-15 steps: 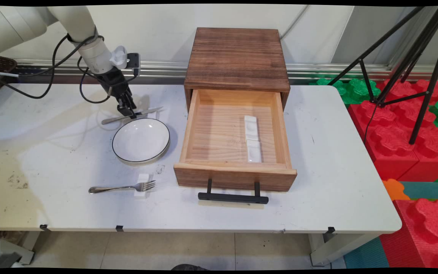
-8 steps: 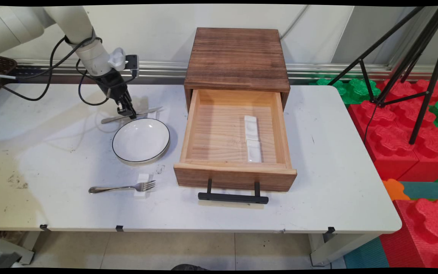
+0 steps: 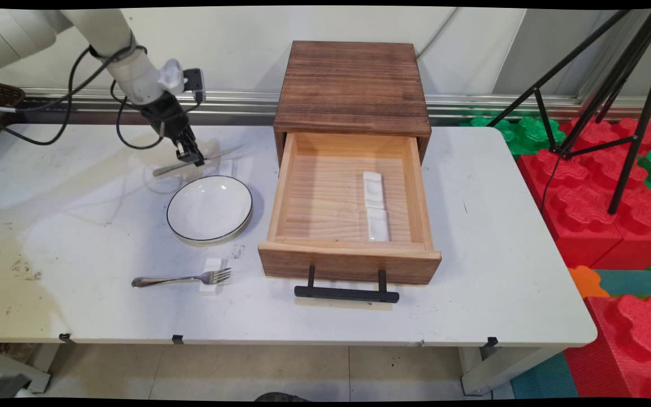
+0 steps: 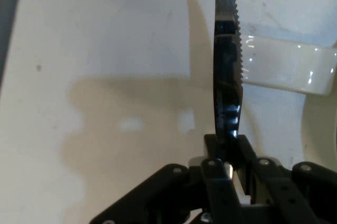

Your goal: Place the picked object into the drawer

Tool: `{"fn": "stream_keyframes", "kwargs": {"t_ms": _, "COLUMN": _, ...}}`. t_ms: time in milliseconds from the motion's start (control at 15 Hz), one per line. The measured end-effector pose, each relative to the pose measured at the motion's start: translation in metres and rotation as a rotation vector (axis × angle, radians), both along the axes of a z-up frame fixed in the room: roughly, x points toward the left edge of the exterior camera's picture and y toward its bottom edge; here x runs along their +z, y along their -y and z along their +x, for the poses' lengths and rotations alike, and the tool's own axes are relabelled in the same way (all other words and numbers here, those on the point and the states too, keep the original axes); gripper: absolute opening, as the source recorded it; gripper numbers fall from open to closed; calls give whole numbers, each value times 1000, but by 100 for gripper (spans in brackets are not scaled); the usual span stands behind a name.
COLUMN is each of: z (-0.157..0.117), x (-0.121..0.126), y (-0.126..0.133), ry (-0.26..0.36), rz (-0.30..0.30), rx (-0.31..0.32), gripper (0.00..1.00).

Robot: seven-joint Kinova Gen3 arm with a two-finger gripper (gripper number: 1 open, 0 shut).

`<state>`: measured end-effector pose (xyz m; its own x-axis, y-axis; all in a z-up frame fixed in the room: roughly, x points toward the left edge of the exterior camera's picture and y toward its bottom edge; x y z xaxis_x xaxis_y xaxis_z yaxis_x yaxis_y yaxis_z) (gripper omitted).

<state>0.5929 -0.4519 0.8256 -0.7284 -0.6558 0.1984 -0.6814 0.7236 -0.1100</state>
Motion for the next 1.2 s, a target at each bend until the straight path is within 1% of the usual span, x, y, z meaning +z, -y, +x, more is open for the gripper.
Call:
{"fn": "stream_keyframes", "kwargs": {"t_ms": 400, "z": -8, "x": 47, "y": -12, "ry": 0, "rz": -73, "rx": 84, "gripper": 0}}
{"fn": "stream_keyframes", "kwargs": {"t_ms": 667, "z": -27, "x": 89, "y": -22, "ry": -11, "rz": -180, "rx": 164, "gripper": 0}}
{"fn": "stream_keyframes", "kwargs": {"t_ms": 800, "z": -39, "x": 106, "y": -27, "ry": -16, "rz": -226, "rx": 190, "gripper": 0}}
{"fn": "stream_keyframes", "kwargs": {"t_ms": 1000, "z": -63, "x": 131, "y": -35, "ry": -27, "rz": -285, "rx": 188, "gripper": 0}}
{"fn": "stream_keyframes", "kwargs": {"t_ms": 1200, "z": -93, "x": 151, "y": -42, "ry": -39, "rz": -330, "rx": 165, "gripper": 0}}
